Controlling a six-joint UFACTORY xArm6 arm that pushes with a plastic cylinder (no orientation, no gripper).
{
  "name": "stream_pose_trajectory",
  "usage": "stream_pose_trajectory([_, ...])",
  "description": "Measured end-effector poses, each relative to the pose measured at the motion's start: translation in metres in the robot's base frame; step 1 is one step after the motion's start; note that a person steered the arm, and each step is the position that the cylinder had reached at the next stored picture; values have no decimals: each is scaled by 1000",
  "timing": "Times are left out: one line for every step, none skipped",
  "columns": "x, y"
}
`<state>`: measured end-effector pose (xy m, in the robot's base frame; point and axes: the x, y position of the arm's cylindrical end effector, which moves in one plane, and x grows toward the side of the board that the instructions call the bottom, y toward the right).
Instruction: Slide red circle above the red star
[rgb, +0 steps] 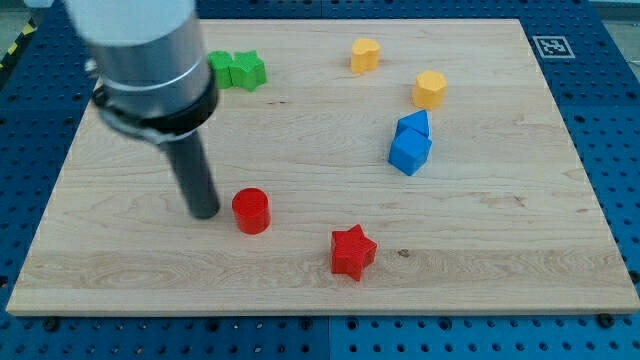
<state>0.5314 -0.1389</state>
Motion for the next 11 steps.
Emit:
stream_pose_trajectory([4, -8])
stream_pose_trajectory([25, -5])
stream_pose_trajectory([36, 8])
stream_pose_trajectory([25, 1])
stream_pose_trajectory([4, 0])
stream_pose_trajectory([3, 0])
stream_pose_trajectory([3, 1])
stream_pose_trajectory([0, 21])
stream_pose_trajectory([-4, 53])
stream_pose_trajectory([-12, 88])
stream_pose_trajectory([-15, 114])
